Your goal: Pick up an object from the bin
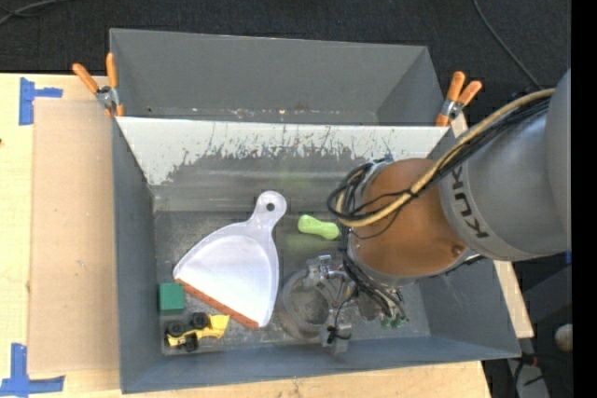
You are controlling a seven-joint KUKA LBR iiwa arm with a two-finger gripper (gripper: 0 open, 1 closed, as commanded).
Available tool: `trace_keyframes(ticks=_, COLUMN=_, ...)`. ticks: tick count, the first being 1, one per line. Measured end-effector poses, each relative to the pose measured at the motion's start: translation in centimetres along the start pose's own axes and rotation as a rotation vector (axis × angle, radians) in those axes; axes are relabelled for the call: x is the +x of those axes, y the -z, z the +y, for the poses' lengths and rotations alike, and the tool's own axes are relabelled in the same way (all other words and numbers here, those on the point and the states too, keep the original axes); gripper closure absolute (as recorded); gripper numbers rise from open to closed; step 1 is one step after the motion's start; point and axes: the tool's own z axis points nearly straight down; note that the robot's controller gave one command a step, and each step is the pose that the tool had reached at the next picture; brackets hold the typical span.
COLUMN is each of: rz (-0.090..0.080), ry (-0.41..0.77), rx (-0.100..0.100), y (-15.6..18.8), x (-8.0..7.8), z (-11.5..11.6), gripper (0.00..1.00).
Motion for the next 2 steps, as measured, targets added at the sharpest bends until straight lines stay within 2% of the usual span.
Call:
trace_keyframes(ticks=1, rz=0.0, ry=0.0, rx=0.0, y=0.0, x=0.0, z=0.0, gripper=0.0)
trace_keyframes(ticks=2, rz=0.007, ry=0.09, rx=-0.001, y=-1.5, x=-1.9, z=-0.5, gripper=0.0)
